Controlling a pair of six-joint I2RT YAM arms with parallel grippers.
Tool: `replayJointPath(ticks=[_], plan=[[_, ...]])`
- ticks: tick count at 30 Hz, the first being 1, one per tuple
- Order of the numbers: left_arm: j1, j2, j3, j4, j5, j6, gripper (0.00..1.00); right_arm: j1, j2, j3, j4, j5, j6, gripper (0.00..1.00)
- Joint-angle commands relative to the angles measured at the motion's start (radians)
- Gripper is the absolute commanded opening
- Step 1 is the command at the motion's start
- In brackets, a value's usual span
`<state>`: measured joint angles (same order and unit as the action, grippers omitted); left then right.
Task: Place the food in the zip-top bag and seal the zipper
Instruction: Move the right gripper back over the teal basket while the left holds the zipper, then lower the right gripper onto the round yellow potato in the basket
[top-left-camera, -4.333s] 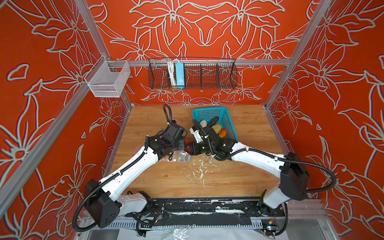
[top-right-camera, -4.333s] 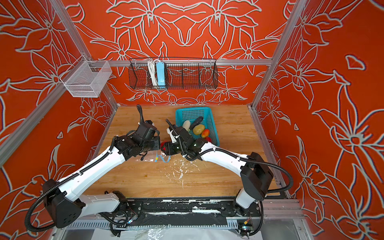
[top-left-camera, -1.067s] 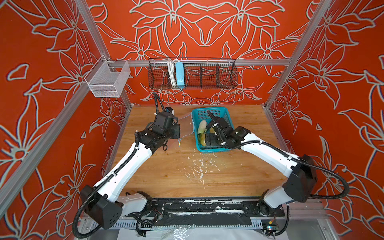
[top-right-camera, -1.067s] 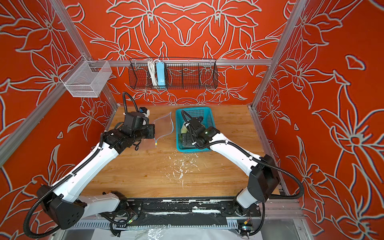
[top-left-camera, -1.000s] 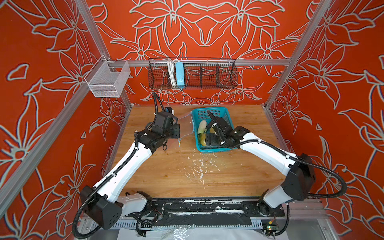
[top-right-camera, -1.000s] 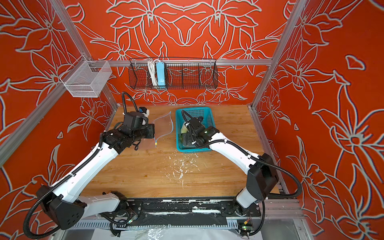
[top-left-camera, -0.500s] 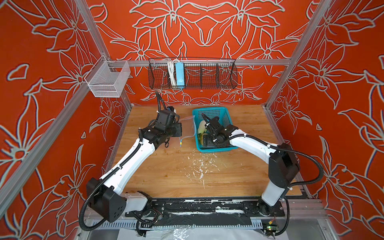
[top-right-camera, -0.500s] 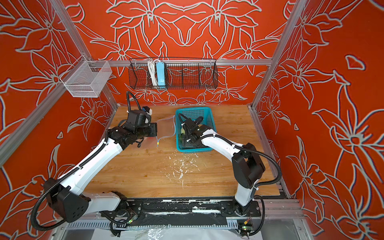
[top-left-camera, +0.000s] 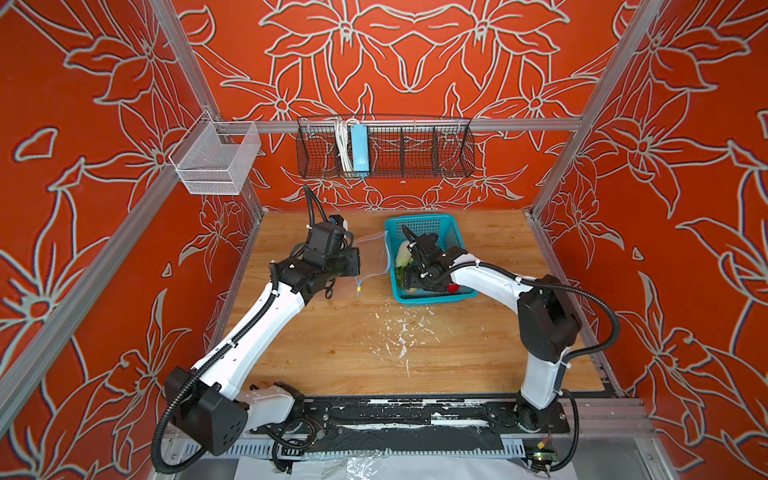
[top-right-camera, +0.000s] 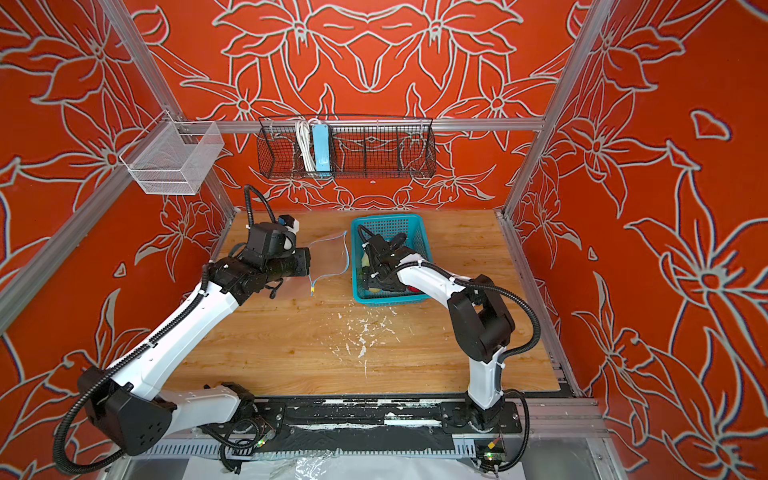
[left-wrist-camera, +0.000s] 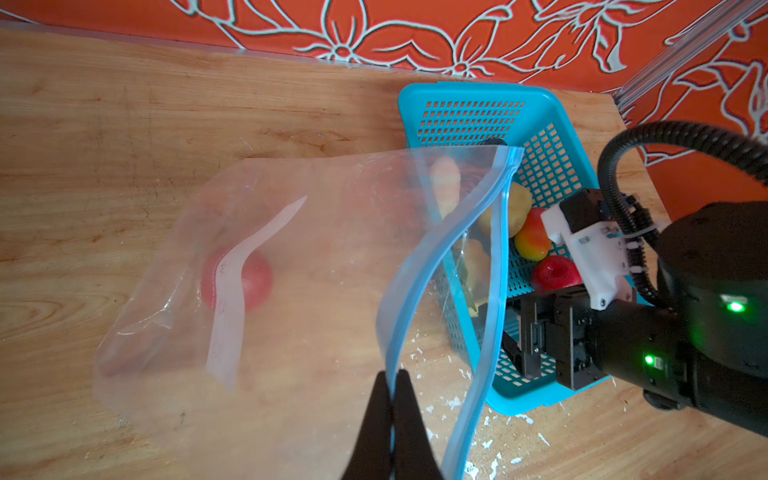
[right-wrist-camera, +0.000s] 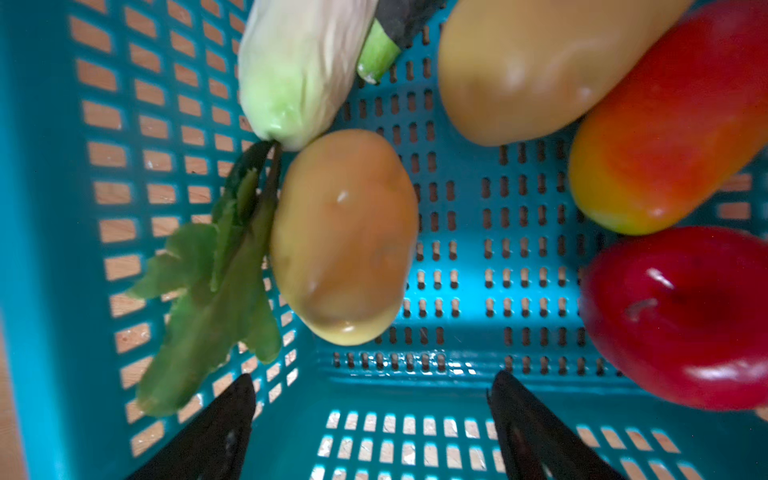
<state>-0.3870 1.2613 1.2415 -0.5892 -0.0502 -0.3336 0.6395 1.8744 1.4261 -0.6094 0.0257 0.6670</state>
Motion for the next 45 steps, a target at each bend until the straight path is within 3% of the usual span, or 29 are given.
replayJointPath(ticks=[1,27,45], plan=[[0.008,-0.020,-0.009,0.008,0.000,-0.002,0.00,-0.008,0.027,0.032,0.029,-0.026,0.024,0.90],[0.011,-0.029,-0.025,0.017,0.008,-0.011,0.00,-0.022,0.144,0.125,0.013,-0.018,0.000,0.83],[0.014,-0.020,-0.024,0.020,0.024,-0.015,0.00,-0.042,0.233,0.191,-0.047,-0.014,-0.010,0.68]])
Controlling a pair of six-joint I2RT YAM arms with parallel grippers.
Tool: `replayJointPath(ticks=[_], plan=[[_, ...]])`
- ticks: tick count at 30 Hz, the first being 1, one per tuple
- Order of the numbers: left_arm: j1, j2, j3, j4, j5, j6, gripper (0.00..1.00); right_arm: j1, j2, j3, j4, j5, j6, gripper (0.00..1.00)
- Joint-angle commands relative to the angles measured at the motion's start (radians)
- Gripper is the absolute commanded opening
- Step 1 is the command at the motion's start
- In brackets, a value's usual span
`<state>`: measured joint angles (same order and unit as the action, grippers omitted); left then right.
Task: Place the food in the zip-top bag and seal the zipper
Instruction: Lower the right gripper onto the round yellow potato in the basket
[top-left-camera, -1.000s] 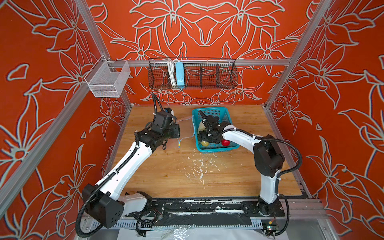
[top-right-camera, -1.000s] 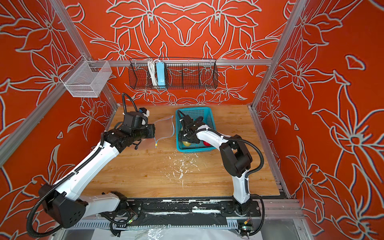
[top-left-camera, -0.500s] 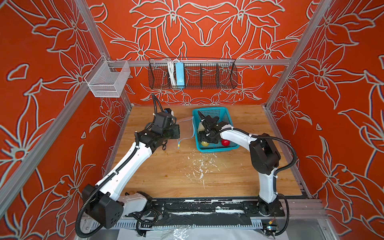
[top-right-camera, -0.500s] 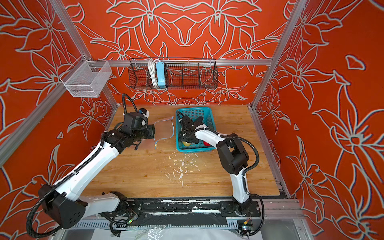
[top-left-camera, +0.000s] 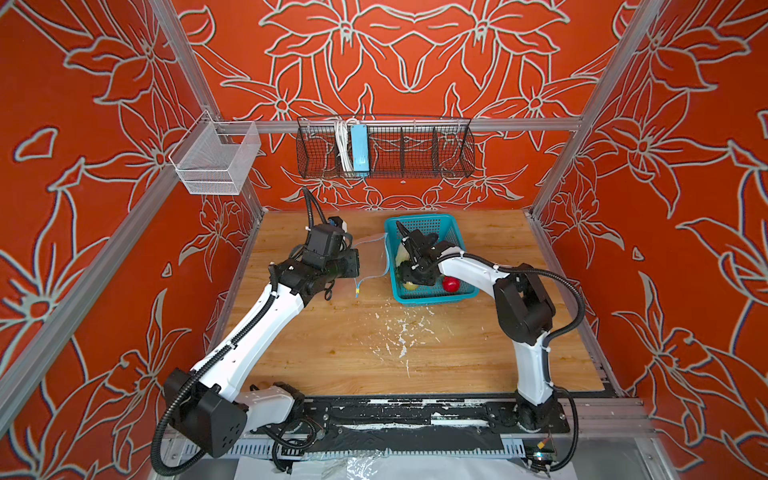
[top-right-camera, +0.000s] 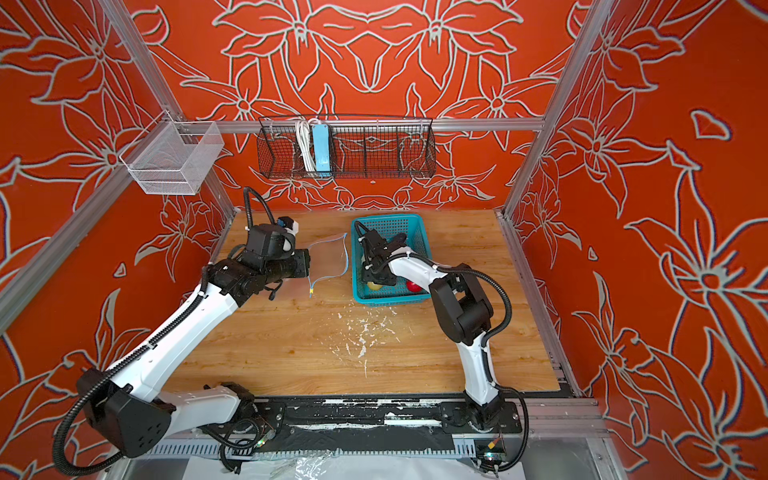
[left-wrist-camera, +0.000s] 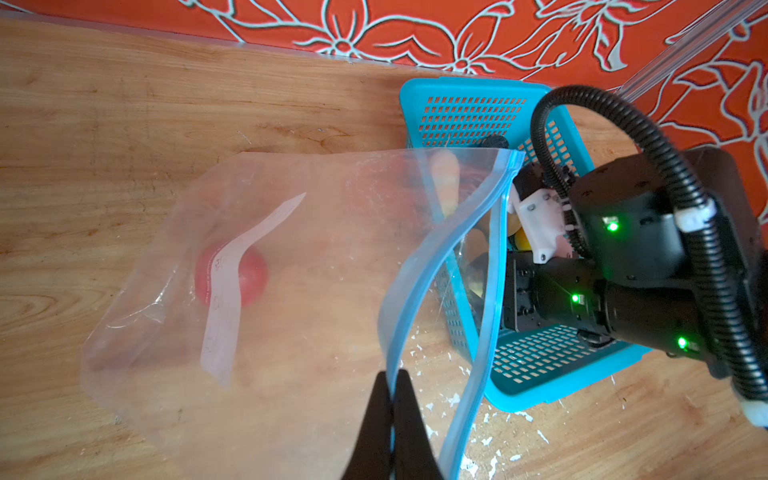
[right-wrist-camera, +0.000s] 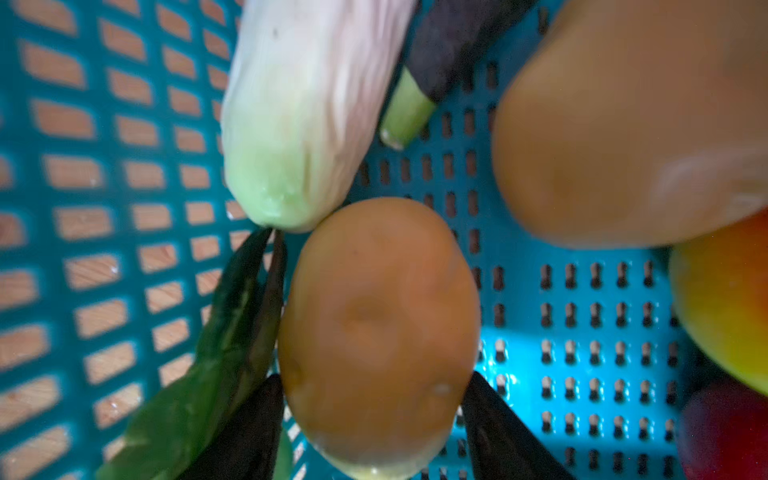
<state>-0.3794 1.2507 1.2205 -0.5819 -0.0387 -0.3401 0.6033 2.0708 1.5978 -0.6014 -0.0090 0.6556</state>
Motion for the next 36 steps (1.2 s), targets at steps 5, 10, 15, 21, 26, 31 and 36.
replayJointPath(ticks=[5,10,15,21,26,31,36], plan=[[0.007,-0.007,-0.003,0.012,0.010,-0.009,0.00,-0.006,0.026,0.013,-0.040,0.032,0.002,0.65],[0.008,-0.008,-0.006,0.013,0.003,-0.007,0.00,-0.009,0.018,0.011,-0.050,0.041,0.005,0.55],[0.008,-0.008,-0.007,0.013,0.001,-0.004,0.00,-0.010,-0.047,-0.035,-0.029,0.064,0.008,0.54],[0.008,-0.012,-0.007,0.013,0.005,-0.007,0.00,-0.011,-0.094,-0.055,-0.019,0.060,0.019,0.59],[0.008,-0.019,-0.006,0.010,0.000,-0.004,0.00,-0.011,-0.128,-0.098,0.055,0.024,0.089,0.67],[0.008,-0.020,-0.007,0.011,-0.002,-0.006,0.00,-0.011,-0.123,-0.110,0.078,0.045,0.177,0.73],[0.008,-0.023,-0.009,0.014,0.003,-0.008,0.00,-0.011,-0.099,-0.124,0.126,0.013,0.291,0.78]])
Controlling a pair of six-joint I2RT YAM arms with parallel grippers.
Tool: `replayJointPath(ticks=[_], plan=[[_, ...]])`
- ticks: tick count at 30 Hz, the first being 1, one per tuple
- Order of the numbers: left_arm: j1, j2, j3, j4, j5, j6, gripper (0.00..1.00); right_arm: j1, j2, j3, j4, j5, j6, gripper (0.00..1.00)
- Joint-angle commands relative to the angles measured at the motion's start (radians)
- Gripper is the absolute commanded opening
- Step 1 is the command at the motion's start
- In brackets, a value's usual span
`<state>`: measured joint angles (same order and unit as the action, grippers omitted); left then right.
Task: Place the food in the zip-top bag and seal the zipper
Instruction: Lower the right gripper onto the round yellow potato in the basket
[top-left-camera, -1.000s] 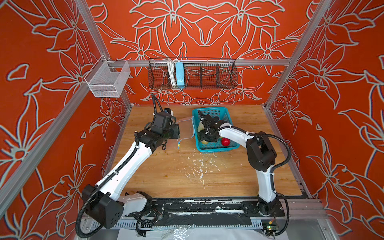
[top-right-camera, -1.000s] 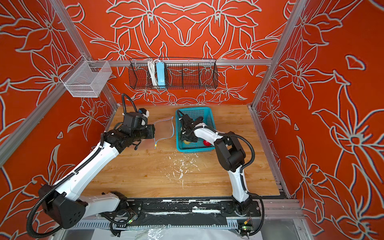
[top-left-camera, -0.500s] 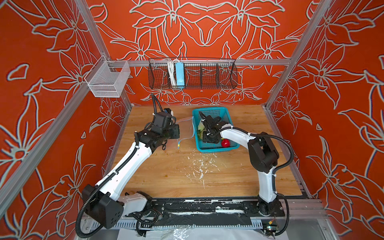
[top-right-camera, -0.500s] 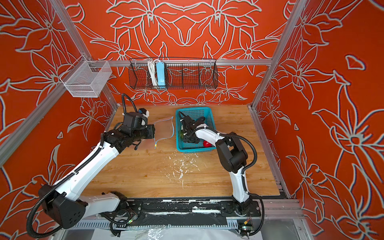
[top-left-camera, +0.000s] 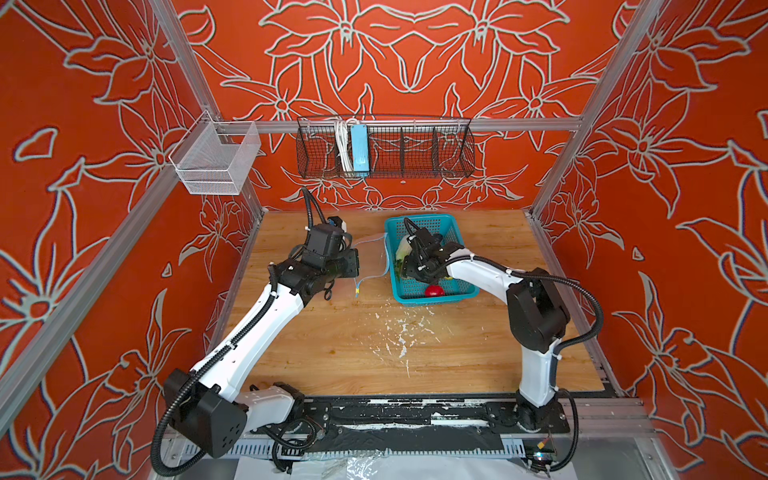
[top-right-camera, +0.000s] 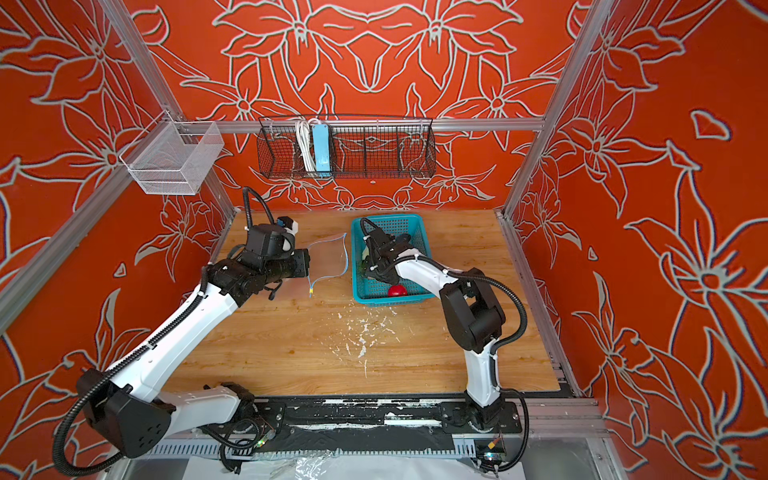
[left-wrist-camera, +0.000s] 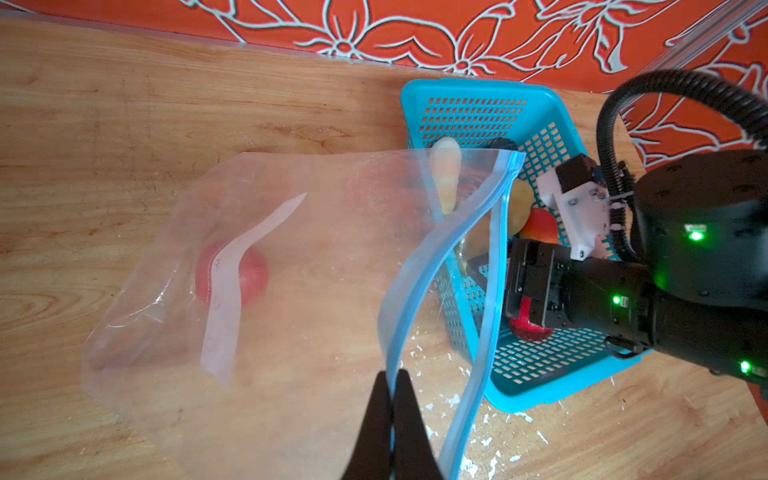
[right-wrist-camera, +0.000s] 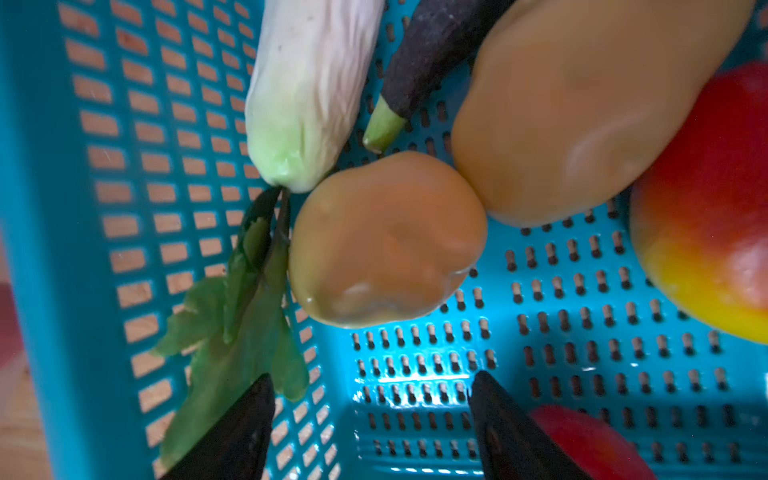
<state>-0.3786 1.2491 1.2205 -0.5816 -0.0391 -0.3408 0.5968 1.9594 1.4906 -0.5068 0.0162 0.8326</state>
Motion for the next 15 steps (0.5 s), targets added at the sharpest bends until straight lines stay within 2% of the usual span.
replayJointPath(ticks=[1,15], plan=[[0.007,-0.022,-0.007,0.012,0.005,-0.008,0.00,-0.004,0.017,-0.020,0.044,-0.014,0.135,0.78],[0.007,-0.032,-0.010,0.016,0.020,-0.010,0.00,-0.006,0.068,-0.008,0.066,0.078,0.375,0.82]])
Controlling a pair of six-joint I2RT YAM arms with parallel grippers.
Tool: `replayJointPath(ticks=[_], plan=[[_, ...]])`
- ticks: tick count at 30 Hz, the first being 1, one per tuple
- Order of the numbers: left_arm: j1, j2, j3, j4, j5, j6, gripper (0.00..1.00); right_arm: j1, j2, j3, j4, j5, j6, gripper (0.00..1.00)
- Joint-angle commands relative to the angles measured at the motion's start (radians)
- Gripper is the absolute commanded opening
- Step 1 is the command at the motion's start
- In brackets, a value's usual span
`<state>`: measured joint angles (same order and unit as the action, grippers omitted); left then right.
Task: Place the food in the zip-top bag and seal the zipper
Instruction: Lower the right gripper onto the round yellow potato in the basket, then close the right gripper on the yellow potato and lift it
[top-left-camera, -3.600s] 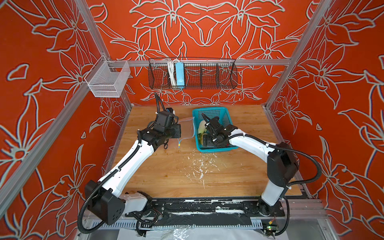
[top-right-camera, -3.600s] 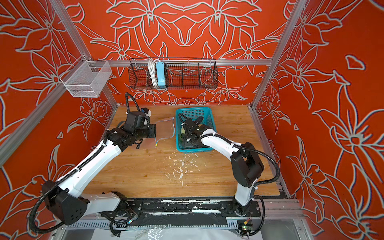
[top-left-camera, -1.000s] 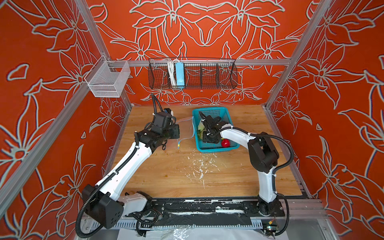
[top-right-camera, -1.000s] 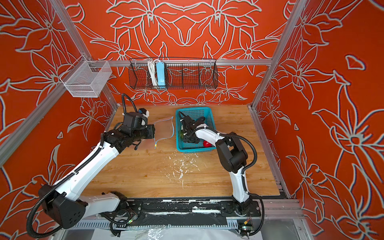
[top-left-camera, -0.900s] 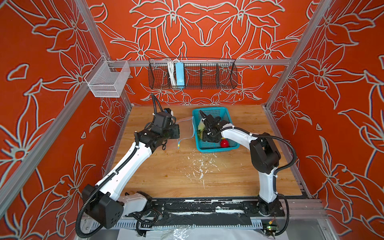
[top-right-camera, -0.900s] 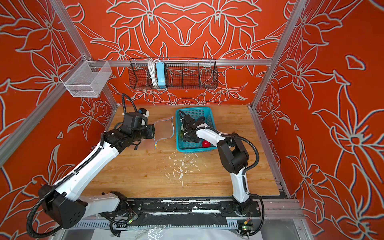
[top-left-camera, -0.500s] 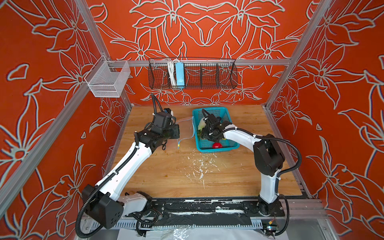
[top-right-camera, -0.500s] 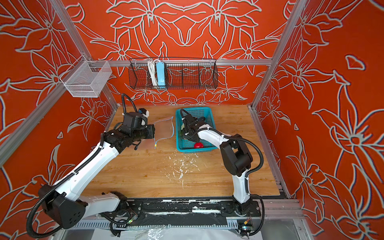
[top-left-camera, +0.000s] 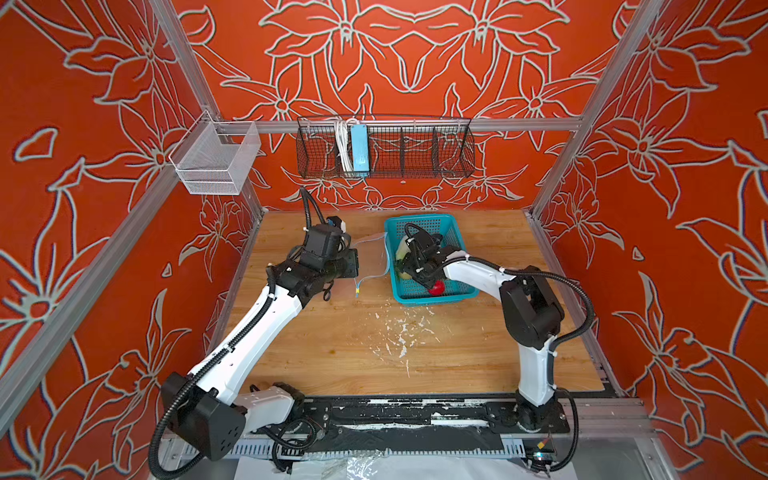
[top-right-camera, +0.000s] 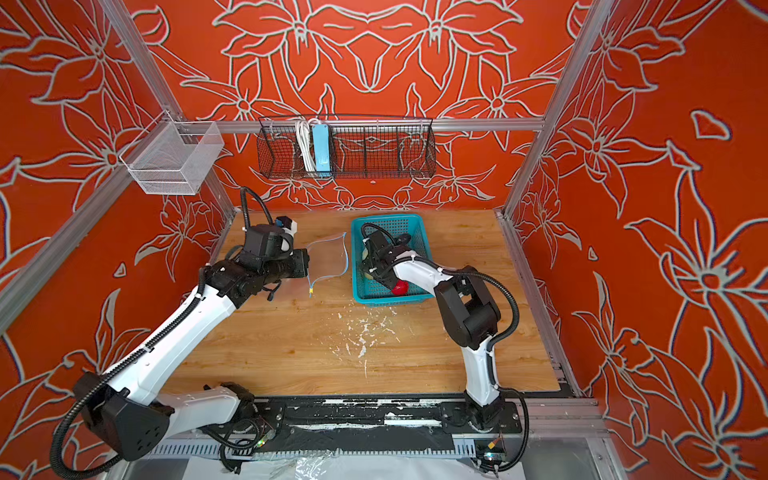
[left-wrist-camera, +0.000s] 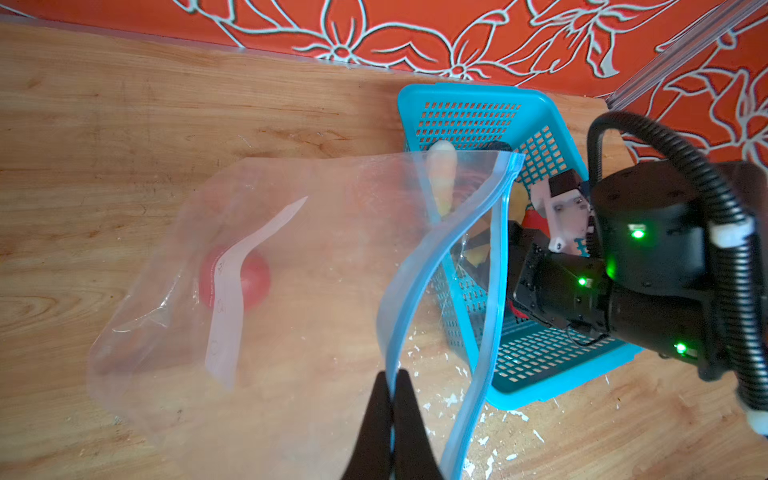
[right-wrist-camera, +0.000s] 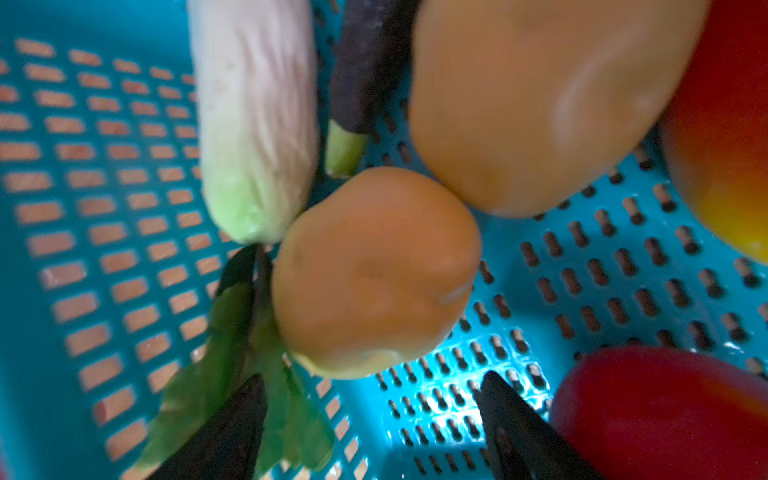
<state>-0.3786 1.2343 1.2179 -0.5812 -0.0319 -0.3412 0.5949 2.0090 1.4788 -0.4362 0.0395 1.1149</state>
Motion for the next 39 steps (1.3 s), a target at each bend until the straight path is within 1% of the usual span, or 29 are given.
replayJointPath(ticks=[1,7,13,18,23,29,34,36,39], plan=[[0.007,-0.019,-0.008,0.016,0.016,-0.010,0.00,-0.004,0.020,0.002,-0.004,0.068,0.110,0.82],[0.007,-0.021,-0.009,0.018,0.023,-0.011,0.00,-0.009,0.029,0.011,0.010,0.115,0.183,0.81],[0.007,-0.022,-0.009,0.017,0.015,-0.009,0.00,-0.010,0.047,0.021,0.038,0.134,0.240,0.81],[0.007,-0.020,-0.011,0.017,0.008,-0.009,0.00,-0.015,0.075,0.036,0.077,0.120,0.280,0.81],[0.007,-0.019,-0.011,0.018,0.005,-0.007,0.00,-0.020,0.118,0.070,0.083,0.122,0.319,0.78],[0.007,-0.021,-0.014,0.019,0.003,-0.006,0.00,-0.024,0.133,0.098,0.074,0.154,0.335,0.73],[0.009,-0.021,-0.010,0.019,0.014,-0.008,0.00,-0.027,0.106,0.076,0.104,0.158,0.325,0.79],[0.009,-0.021,-0.011,0.019,0.007,-0.007,0.00,-0.029,0.088,0.058,0.137,0.149,0.311,0.79],[0.011,-0.019,-0.007,0.018,0.021,-0.009,0.00,-0.033,0.063,0.033,0.151,0.166,0.312,0.79]])
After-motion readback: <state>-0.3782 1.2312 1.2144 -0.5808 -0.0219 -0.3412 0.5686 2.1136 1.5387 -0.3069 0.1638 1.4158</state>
